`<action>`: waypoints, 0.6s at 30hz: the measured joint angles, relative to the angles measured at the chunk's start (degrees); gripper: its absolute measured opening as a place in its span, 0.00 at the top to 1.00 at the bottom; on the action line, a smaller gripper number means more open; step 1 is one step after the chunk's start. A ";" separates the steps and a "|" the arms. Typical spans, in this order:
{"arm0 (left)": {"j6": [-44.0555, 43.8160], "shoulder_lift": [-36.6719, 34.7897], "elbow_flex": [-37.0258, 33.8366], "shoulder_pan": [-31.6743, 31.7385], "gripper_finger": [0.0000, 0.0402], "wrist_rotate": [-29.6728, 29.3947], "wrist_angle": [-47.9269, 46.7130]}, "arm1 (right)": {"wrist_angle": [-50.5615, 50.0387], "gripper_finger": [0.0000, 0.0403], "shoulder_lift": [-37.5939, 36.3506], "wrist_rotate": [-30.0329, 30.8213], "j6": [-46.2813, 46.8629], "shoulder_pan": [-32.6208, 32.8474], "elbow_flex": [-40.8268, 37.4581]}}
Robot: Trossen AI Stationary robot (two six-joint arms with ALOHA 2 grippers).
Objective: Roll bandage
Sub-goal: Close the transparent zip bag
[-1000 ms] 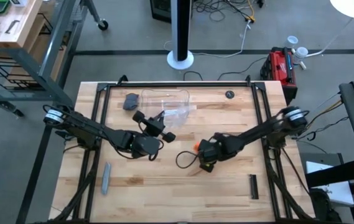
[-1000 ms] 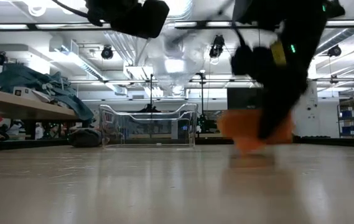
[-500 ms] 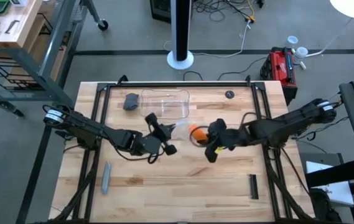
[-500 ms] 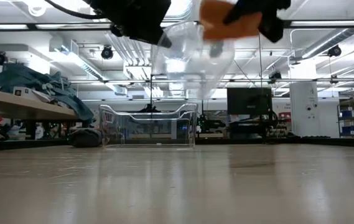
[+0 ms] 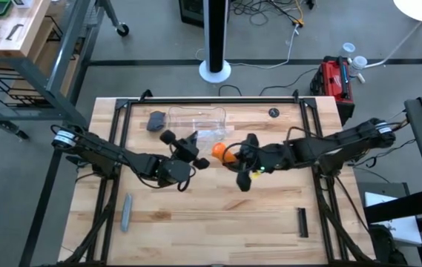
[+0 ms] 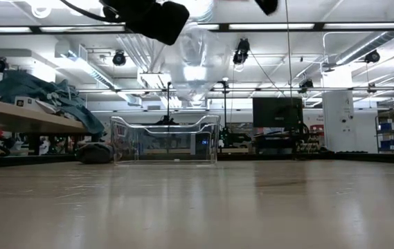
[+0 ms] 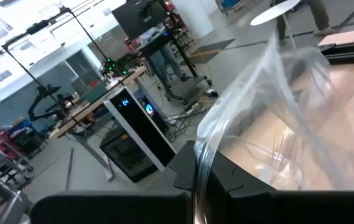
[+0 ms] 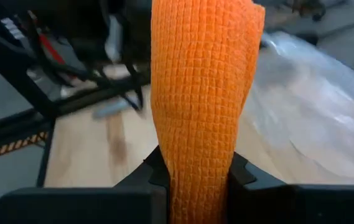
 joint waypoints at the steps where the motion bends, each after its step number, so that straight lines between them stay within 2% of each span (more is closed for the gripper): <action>1: 0.43 0.00 0.26 0.00 1.00 0.18 -0.03 | -0.44 0.86 1.25 0.01 -1.36 -0.38 1.48; 8: -0.12 0.00 1.34 -0.69 1.00 5.19 0.27 | -5.76 0.86 9.29 0.38 -3.77 -2.39 9.23; 11: -0.74 0.00 1.44 -1.52 1.00 7.24 0.65 | -7.99 0.86 10.62 0.17 -2.69 -2.93 9.99; 18: -4.65 -1.23 1.44 -3.28 1.00 7.33 2.18 | -18.23 0.86 11.33 3.54 2.14 -3.62 9.91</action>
